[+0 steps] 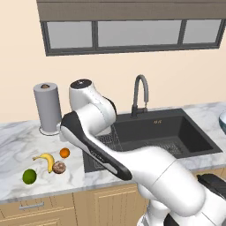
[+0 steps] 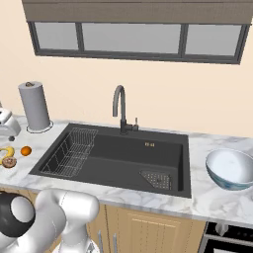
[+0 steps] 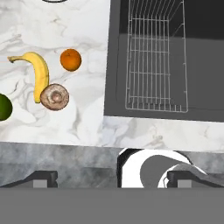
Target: There is a mixed pile of frozen fruits and vegetables on the counter. Locate all the frozen vegetables and place the items in a bowl on the counter. Take all the frozen fruits and defrost them in a running sink.
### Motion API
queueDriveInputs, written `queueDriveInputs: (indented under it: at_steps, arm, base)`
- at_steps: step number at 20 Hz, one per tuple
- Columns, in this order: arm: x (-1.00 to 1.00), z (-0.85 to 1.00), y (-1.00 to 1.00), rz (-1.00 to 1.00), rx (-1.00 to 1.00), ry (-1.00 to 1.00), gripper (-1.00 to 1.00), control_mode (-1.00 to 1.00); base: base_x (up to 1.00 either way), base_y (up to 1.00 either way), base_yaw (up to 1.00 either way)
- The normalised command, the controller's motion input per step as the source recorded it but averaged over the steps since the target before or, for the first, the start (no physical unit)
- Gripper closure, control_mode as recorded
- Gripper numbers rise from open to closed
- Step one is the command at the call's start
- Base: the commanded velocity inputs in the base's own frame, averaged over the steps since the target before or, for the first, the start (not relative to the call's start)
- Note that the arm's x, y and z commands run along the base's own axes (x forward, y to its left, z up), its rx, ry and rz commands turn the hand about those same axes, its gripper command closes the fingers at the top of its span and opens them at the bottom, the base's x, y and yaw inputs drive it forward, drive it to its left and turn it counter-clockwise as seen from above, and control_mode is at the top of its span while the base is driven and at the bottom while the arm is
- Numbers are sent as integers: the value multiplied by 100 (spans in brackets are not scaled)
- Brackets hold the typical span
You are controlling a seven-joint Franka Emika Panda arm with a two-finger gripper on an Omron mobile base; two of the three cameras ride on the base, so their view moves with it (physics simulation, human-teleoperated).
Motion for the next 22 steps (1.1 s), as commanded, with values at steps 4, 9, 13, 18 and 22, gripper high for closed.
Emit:
queueDriveInputs:
  at_steps: [4,9,13,18,22]
  arm:
    - [0,-33,68,3,5,2,-100,-100]
    - [14,-16,29,4,7,2,-100,-100]
    - [11,-34,31,4,6,2,-100,-100]
    - [9,-30,12,1,0,-4,-100,-100]
    - [18,-44,-7,0,0,1,-100,-100]
  base:
    - [0,0,0]
    - [0,0,0]
    - [0,0,0]
    - [0,0,0]
    - [0,0,0]
